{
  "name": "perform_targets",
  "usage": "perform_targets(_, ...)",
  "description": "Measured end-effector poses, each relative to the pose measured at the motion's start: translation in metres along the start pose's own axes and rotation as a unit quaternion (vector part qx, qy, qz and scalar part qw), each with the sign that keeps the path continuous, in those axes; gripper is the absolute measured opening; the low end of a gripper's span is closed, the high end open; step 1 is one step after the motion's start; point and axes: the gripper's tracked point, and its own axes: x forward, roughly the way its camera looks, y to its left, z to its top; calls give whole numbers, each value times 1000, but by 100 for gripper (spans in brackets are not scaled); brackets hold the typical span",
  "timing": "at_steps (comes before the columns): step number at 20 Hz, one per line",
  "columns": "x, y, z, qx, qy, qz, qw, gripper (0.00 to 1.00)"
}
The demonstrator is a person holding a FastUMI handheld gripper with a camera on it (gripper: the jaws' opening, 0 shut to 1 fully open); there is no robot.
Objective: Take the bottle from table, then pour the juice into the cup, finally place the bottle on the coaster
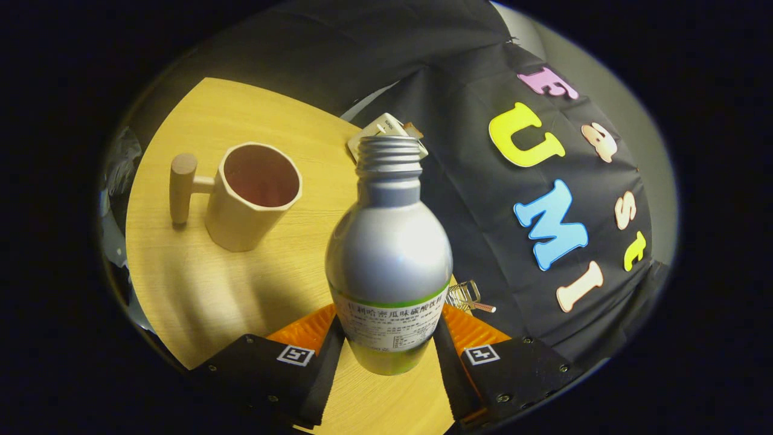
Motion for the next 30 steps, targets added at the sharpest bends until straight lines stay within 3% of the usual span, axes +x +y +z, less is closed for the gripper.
perform_targets(11, 8, 4, 1, -102, 34, 4, 994, 76)
perform_targets(30, 14, 4, 5, -255, 84, 27, 963, 76)
